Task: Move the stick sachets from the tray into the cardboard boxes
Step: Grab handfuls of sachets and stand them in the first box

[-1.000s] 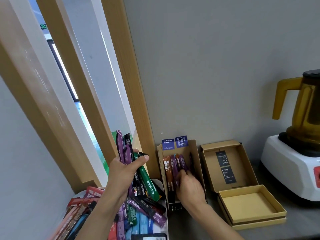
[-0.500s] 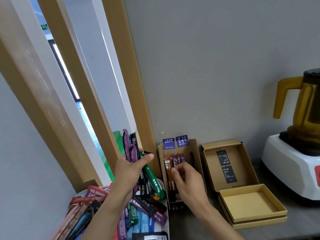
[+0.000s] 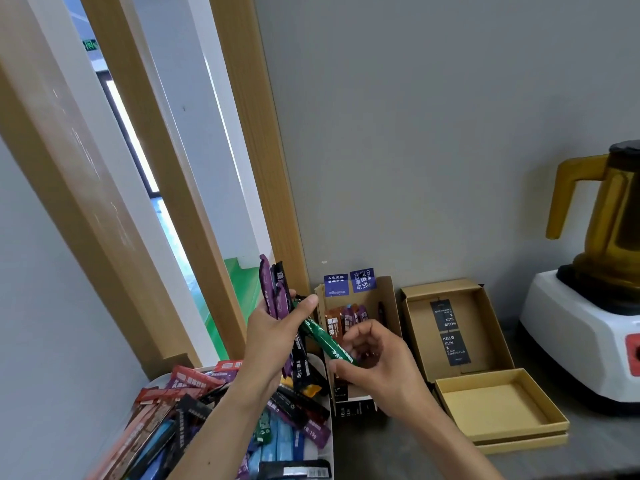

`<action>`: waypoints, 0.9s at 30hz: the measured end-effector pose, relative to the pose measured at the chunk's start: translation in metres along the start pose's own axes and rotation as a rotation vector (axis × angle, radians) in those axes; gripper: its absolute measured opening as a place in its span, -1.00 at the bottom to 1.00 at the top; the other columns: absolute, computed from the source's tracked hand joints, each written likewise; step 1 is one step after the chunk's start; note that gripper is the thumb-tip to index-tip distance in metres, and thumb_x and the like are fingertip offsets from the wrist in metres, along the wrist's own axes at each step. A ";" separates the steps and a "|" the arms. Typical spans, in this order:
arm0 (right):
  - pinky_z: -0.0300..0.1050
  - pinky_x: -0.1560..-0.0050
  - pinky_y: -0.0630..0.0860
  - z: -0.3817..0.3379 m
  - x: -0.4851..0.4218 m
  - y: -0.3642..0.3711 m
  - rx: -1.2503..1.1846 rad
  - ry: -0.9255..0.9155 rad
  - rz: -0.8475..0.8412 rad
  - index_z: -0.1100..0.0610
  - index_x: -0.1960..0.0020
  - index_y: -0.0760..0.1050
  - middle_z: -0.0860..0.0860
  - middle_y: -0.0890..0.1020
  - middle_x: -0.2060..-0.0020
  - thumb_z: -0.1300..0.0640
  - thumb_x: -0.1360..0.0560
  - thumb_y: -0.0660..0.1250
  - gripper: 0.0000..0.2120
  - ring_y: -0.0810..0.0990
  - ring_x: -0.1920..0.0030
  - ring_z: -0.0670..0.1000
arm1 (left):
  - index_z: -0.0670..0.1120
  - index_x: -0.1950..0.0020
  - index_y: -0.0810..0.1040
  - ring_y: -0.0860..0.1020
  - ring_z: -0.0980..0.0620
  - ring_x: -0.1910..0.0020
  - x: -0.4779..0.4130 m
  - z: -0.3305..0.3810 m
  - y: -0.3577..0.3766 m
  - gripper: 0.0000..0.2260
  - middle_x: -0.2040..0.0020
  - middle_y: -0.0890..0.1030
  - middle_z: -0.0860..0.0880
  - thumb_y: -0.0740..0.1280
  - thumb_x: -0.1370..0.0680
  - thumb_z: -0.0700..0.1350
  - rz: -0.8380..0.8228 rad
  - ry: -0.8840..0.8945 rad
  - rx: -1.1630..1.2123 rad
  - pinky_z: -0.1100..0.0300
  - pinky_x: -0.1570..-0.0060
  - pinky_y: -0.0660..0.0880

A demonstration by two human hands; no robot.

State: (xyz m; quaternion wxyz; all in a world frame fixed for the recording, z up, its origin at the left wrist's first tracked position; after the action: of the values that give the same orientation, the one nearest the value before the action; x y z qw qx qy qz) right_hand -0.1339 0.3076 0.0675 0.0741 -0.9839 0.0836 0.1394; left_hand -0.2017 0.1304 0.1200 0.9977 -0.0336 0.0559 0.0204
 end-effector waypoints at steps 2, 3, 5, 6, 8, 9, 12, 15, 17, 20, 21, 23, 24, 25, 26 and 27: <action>-0.27 -0.03 0.58 0.002 0.003 -0.003 0.016 -0.006 0.027 -0.04 -0.07 0.60 -0.13 0.69 0.06 0.10 -0.38 0.66 -0.66 0.66 0.03 -0.10 | 0.02 -0.09 0.65 0.66 0.04 -0.11 0.000 0.000 0.000 -0.68 -0.03 0.73 -0.03 0.60 -0.42 0.09 0.014 0.003 0.025 0.11 -0.14 0.53; -0.27 -0.03 0.58 0.003 0.004 -0.004 0.018 -0.014 0.042 -0.06 -0.08 0.61 -0.16 0.69 0.04 0.09 -0.38 0.65 -0.66 0.66 0.01 -0.11 | 0.03 -0.06 0.65 0.66 0.05 -0.09 0.000 0.001 0.001 -0.66 -0.02 0.73 -0.04 0.60 -0.39 0.14 0.018 0.007 0.042 0.10 -0.13 0.54; -0.25 -0.03 0.60 0.008 0.006 -0.005 0.027 -0.031 0.079 -0.08 -0.09 0.62 -0.19 0.69 0.01 0.12 -0.40 0.64 -0.67 0.67 -0.02 -0.11 | 0.05 -0.03 0.65 0.66 0.09 -0.06 0.002 0.004 0.001 -0.62 0.00 0.74 -0.02 0.55 -0.34 0.23 0.017 0.013 0.062 0.18 -0.03 0.50; -0.23 -0.02 0.62 0.011 0.008 -0.005 0.036 -0.033 0.102 -0.08 -0.09 0.62 -0.19 0.69 -0.01 0.14 -0.41 0.63 -0.67 0.68 -0.03 -0.10 | 0.06 -0.03 0.65 0.64 0.13 -0.04 0.002 0.006 0.002 -0.61 0.00 0.73 0.01 0.53 -0.34 0.26 0.012 0.015 0.055 0.22 0.02 0.46; -0.21 -0.03 0.64 0.018 0.011 -0.006 0.058 -0.035 0.157 -0.09 -0.10 0.61 -0.20 0.68 -0.02 0.16 -0.43 0.63 -0.67 0.69 -0.05 -0.10 | 0.07 -0.05 0.64 0.63 0.17 -0.01 0.002 0.010 0.003 -0.62 0.02 0.73 0.05 0.50 -0.37 0.27 0.002 0.035 0.027 0.28 0.07 0.42; -0.20 -0.03 0.65 0.021 0.012 -0.007 0.066 -0.035 0.181 -0.09 -0.09 0.61 -0.19 0.68 -0.01 0.16 -0.43 0.62 -0.67 0.69 -0.05 -0.09 | 0.08 -0.04 0.63 0.63 0.17 0.02 0.002 0.012 0.003 -0.63 0.05 0.72 0.06 0.50 -0.37 0.26 0.003 0.051 0.016 0.27 0.07 0.43; -0.14 -0.02 0.66 0.028 0.013 -0.009 0.049 -0.027 0.216 -0.09 -0.06 0.60 -0.17 0.67 0.02 0.15 -0.43 0.62 -0.69 0.69 -0.01 -0.07 | 0.04 0.03 0.65 0.66 0.12 0.18 0.001 0.017 0.004 -0.67 0.21 0.72 0.05 0.54 -0.35 0.20 -0.029 0.086 -0.014 0.22 0.08 0.49; -0.15 0.01 0.66 0.029 0.011 -0.010 0.074 -0.040 0.227 -0.10 -0.01 0.59 -0.16 0.67 0.05 0.14 -0.40 0.64 -0.68 0.69 0.01 -0.07 | -0.02 0.09 0.66 0.65 0.23 0.28 -0.001 0.016 0.012 -0.80 0.31 0.70 0.13 0.62 -0.42 0.00 -0.093 0.100 -0.062 0.24 0.11 0.50; -0.11 0.02 0.68 0.029 0.011 -0.011 0.085 -0.033 0.233 -0.11 0.01 0.58 -0.15 0.68 0.07 0.12 -0.39 0.65 -0.69 0.70 0.03 -0.07 | -0.07 0.15 0.64 0.63 0.15 0.33 -0.004 0.015 0.014 -0.83 0.36 0.65 0.05 0.61 -0.46 -0.10 -0.095 0.114 -0.088 0.18 0.12 0.51; -0.06 0.08 0.69 0.028 0.010 -0.012 0.148 -0.020 0.252 -0.13 0.06 0.56 -0.17 0.68 0.09 0.04 -0.40 0.64 -0.72 0.69 0.07 -0.09 | -0.14 0.12 0.62 0.62 -0.05 0.26 -0.009 0.019 0.016 -0.78 0.28 0.63 -0.16 0.62 -0.45 -0.09 -0.055 0.179 -0.097 0.01 0.10 0.60; -0.07 0.11 0.69 0.027 0.010 -0.012 0.190 -0.009 0.271 -0.14 0.08 0.54 -0.19 0.67 0.11 0.00 -0.40 0.64 -0.72 0.68 0.08 -0.11 | -0.13 0.12 0.62 0.63 -0.09 0.23 -0.010 0.020 0.018 -0.77 0.26 0.63 -0.17 0.62 -0.44 -0.08 -0.039 0.202 -0.101 -0.01 0.06 0.62; -0.13 0.16 0.68 0.022 0.011 -0.012 0.340 -0.003 0.296 -0.16 0.09 0.49 -0.19 0.65 0.16 -0.11 -0.42 0.60 -0.72 0.66 0.09 -0.17 | -0.09 0.13 0.60 0.65 -0.03 0.24 -0.008 0.020 0.022 -0.78 0.28 0.63 -0.08 0.63 -0.44 -0.10 -0.022 0.216 -0.093 0.07 0.09 0.63; -0.18 0.18 0.66 0.018 0.012 -0.011 0.469 -0.016 0.301 -0.17 0.08 0.45 -0.19 0.62 0.15 -0.17 -0.44 0.57 -0.71 0.64 0.11 -0.18 | -0.08 0.13 0.60 0.64 0.03 0.26 -0.007 0.019 0.025 -0.79 0.29 0.63 -0.04 0.62 -0.44 -0.10 -0.024 0.217 -0.096 0.14 0.14 0.61; -0.24 0.20 0.63 0.013 0.014 -0.009 0.612 -0.042 0.299 -0.19 0.07 0.41 -0.21 0.58 0.13 -0.22 -0.46 0.52 -0.70 0.61 0.14 -0.18 | -0.09 0.14 0.60 0.64 0.06 0.28 -0.006 0.018 0.029 -0.78 0.30 0.64 -0.03 0.62 -0.45 -0.09 -0.034 0.223 -0.104 0.21 0.17 0.58; -0.29 0.20 0.59 0.009 0.017 -0.005 0.736 -0.062 0.278 -0.20 0.05 0.38 -0.21 0.55 0.11 -0.25 -0.48 0.48 -0.71 0.58 0.14 -0.19 | -0.12 0.14 0.61 0.64 0.06 0.29 -0.005 0.017 0.033 -0.77 0.30 0.65 -0.06 0.62 -0.45 -0.07 -0.043 0.229 -0.113 0.27 0.20 0.56; -0.32 0.16 0.57 0.008 0.018 -0.001 0.823 -0.059 0.241 -0.20 0.01 0.36 -0.21 0.54 0.07 -0.25 -0.51 0.44 -0.72 0.56 0.12 -0.19 | -0.16 0.15 0.60 0.64 0.05 0.29 -0.005 0.016 0.036 -0.74 0.29 0.66 -0.10 0.61 -0.46 -0.04 -0.051 0.231 -0.111 0.32 0.22 0.54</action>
State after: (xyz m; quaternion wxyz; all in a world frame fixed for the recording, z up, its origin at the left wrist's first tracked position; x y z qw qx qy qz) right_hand -0.1183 0.3073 0.0551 0.4462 -0.8511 0.2442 0.1303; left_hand -0.2064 0.1668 0.1336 0.9814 -0.0921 0.1685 -0.0058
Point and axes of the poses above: each hand's wrist, its own x-axis away from the middle knuckle, its own y-axis out of the palm, z = x × y, the point moved 6 cm from there along -x, towards the middle knuckle
